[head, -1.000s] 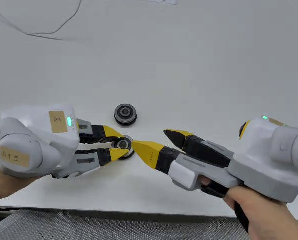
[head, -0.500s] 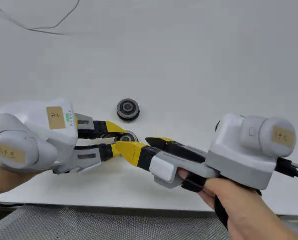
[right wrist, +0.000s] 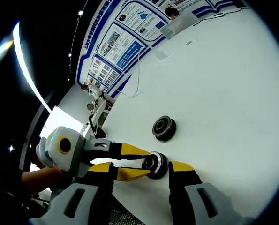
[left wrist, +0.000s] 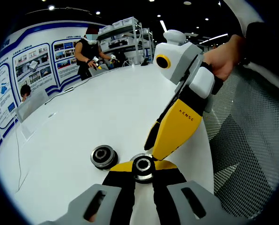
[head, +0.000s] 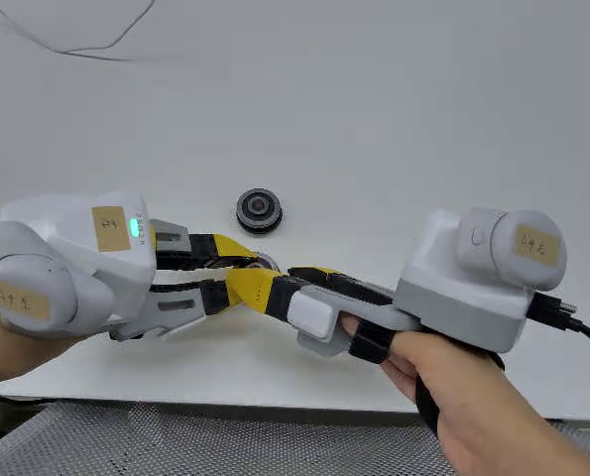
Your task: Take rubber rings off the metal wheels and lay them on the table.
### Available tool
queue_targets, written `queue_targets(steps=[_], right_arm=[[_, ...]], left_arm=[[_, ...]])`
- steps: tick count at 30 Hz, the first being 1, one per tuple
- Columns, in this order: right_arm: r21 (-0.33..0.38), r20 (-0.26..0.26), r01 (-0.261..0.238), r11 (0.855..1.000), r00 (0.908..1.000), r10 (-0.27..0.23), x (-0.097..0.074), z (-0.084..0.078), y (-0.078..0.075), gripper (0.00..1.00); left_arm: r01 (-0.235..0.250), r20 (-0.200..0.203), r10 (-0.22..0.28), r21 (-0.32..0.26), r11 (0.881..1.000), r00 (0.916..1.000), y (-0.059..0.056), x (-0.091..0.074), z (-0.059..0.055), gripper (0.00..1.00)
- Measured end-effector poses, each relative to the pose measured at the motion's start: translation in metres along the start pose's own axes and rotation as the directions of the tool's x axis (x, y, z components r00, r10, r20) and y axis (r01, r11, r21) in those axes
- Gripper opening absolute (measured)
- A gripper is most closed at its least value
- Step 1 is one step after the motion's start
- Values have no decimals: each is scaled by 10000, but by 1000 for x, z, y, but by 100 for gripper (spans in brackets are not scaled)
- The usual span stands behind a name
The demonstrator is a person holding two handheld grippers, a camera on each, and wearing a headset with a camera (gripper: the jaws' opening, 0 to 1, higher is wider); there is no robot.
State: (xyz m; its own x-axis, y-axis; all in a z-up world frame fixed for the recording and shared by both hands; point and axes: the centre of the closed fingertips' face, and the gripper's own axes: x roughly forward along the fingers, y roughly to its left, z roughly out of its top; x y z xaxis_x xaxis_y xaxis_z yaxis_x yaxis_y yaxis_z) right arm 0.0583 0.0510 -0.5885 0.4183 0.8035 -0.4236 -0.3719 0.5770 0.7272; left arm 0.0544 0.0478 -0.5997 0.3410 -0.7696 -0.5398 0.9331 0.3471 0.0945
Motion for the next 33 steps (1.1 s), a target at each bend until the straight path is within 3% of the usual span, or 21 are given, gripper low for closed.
queue_targets(steps=[18,33], right_arm=[[203,-308,-241,9995,9992,247,4,-7,5,48],[323,-426,-142,9994,9990,156,4,-10,6,48]], left_arm=[[45,-31,-45,15,10000,10000,-1,0,2,13],[60,-77,-59,64,10000,10000,-1,0,2,13]])
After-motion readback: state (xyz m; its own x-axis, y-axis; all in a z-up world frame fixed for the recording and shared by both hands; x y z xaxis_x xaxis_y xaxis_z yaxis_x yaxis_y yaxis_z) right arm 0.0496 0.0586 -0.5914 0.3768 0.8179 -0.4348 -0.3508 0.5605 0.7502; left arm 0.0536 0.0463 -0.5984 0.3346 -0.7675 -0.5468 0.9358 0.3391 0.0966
